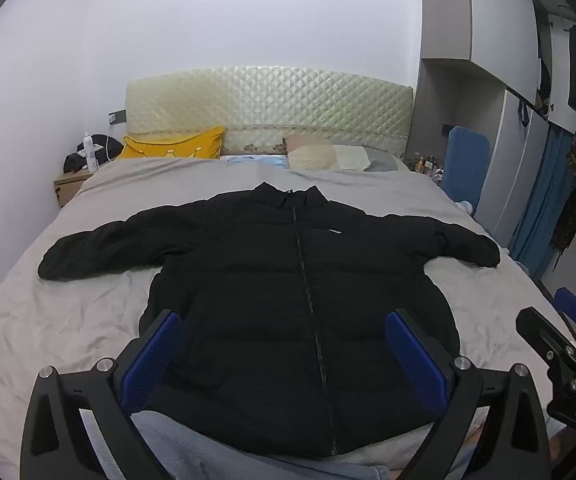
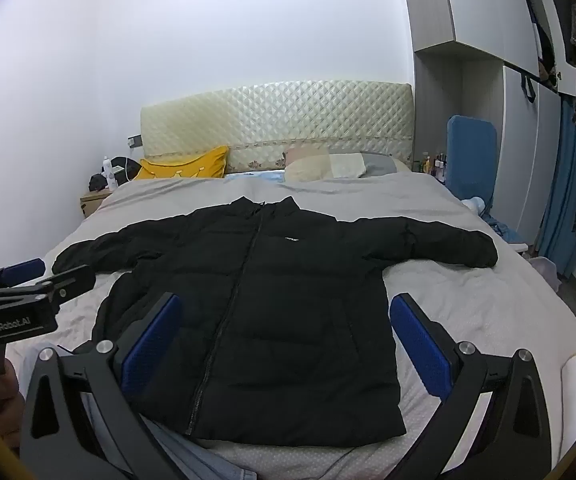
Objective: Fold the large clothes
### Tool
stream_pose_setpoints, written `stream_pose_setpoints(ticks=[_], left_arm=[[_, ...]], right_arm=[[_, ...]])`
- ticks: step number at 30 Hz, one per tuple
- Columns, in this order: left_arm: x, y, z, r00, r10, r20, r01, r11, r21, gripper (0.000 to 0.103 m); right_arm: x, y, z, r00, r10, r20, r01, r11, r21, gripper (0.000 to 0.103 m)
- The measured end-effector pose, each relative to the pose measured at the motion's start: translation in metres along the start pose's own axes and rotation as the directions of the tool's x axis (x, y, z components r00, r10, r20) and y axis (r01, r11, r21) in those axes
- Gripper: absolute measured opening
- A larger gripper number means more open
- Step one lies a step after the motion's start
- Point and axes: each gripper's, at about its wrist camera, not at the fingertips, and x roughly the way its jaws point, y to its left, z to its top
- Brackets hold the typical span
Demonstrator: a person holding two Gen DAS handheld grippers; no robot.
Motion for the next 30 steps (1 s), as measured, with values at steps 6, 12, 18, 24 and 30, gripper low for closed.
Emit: stream_pose_setpoints(ticks=[6, 12, 18, 24, 30], left_arm=[[0.007, -0.001, -0.001, 0.999, -0.002, -0.032, 0.001, 1.0, -0.011, 0.103], [0.009, -0.002, -0.003, 1.0, -0.003, -0.026, 0.003, 1.0, -0.009, 0.103], [0.006, 0.004, -0.002, 1.0, -0.007, -0.022, 0.007, 1.0, -0.017, 0.103], [0.004, 0.004, -0.001, 1.0, -0.007, -0.022, 0.007, 1.0, -0.02, 0.103], [0.004, 0.006, -0.002, 1.0, -0.005, -0.025, 0.005, 1.0, -0.019, 0.103]], right_arm=[[-0.002, 0.001, 0.0, 1.0, -0.006, 0.014, 0.006, 1.0, -0.005, 0.103], [-0.001, 0.001, -0.001, 1.0, -0.004, 0.011, 0.004, 1.0, -0.006, 0.103], [-0.001, -0.001, 0.003, 1.0, -0.008, 0.013, 0.008, 1.0, -0.007, 0.103], [-0.005, 0.001, 0.004, 1.0, -0.009, 0.013, 0.009, 1.0, -0.009, 0.103], [-0.006, 0.001, 0.004, 1.0, -0.009, 0.013, 0.009, 1.0, -0.011, 0.103]])
